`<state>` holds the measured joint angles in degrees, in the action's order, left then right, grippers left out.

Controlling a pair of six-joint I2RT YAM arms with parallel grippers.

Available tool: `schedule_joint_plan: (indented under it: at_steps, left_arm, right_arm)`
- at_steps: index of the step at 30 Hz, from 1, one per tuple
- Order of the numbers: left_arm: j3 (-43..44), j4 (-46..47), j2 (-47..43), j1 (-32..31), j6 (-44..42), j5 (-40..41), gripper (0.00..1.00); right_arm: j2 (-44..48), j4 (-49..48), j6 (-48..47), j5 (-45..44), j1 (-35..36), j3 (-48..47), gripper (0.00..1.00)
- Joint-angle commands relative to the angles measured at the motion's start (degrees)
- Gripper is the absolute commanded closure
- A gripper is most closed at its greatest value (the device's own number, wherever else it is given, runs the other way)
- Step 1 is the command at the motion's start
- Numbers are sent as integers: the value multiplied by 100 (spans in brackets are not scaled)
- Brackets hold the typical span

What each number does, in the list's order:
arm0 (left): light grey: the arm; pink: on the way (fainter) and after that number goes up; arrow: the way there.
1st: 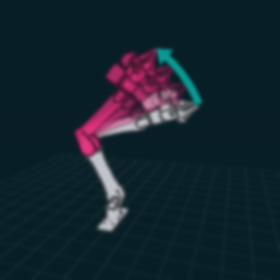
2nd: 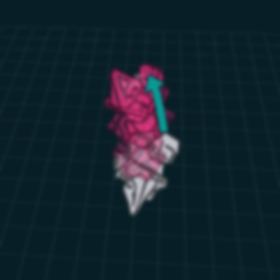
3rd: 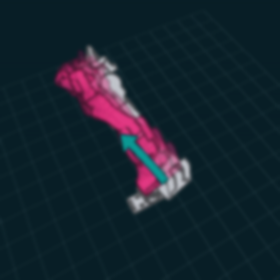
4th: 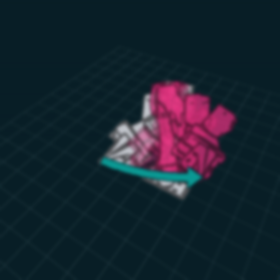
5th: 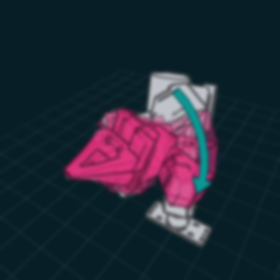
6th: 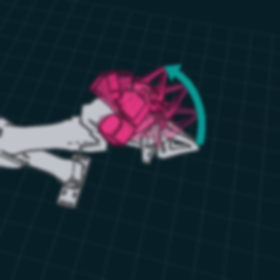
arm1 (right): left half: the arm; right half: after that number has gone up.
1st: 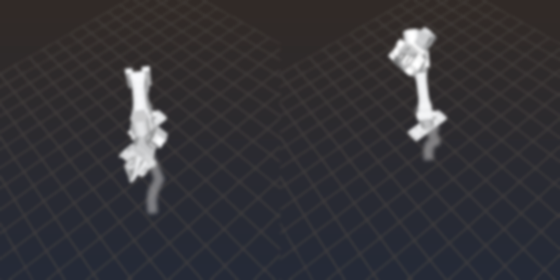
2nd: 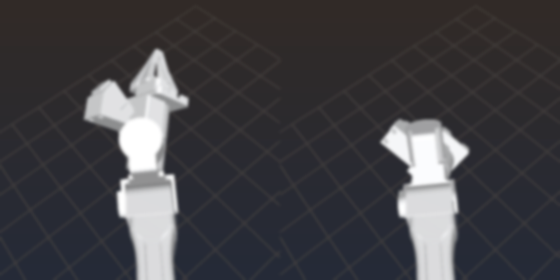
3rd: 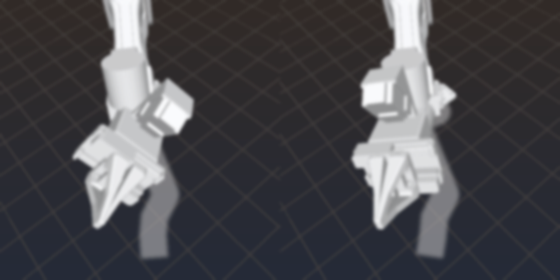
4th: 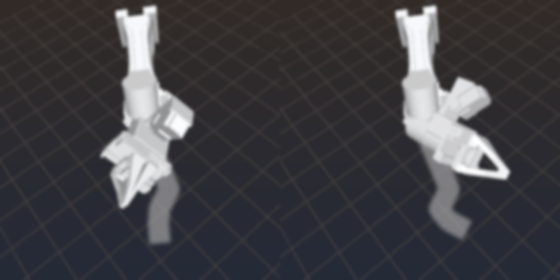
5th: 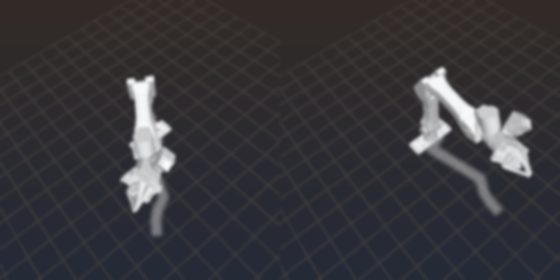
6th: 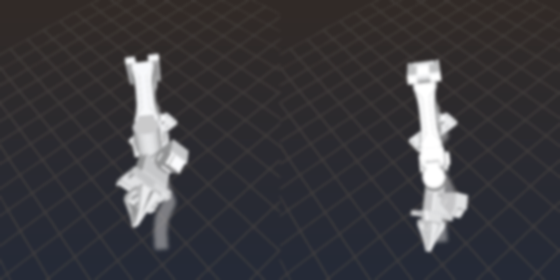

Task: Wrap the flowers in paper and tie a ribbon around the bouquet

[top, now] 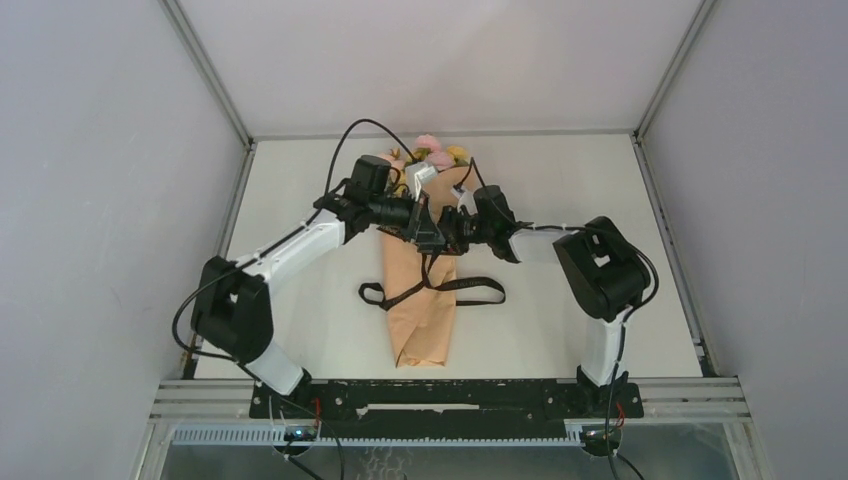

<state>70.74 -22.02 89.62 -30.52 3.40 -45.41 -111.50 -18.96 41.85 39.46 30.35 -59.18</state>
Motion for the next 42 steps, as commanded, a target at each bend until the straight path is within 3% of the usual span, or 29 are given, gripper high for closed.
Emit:
schedule_joint_plan:
  at_steps: [1,6,19,27,29,34,38,42]
  left_arm:
    - [-193,2082,321,283,1619,157,100]
    - [-339,2933,766,500,2412,402,100]
    - [103,2254,2000,502,1587,1224,100]
    - [-43,2237,1900,495,1372,1280,100]
    - [-34,2091,1849,495,1307,1268,95]
    - [243,1411,1605,509,729,1339,59]
    - [785,293,1160,633,-237,1606,42]
    - [722,-872,376,412,-3342,1237,38]
  right_arm:
    - [752,-224,-108,24,-100,364,56]
    - [1058,-628,123,24,-285,1002,55]
    - [2221,-110,-345,-860,9,1703,57]
    - [1602,-610,-89,-1263,380,1369,56]
    - [1324,-715,-49,-1314,409,1200,56]
    - [586,-584,73,-1408,283,728,66]
    - [305,-530,229,-1342,102,723,75]
    - [155,-574,227,-1094,79,723,76]
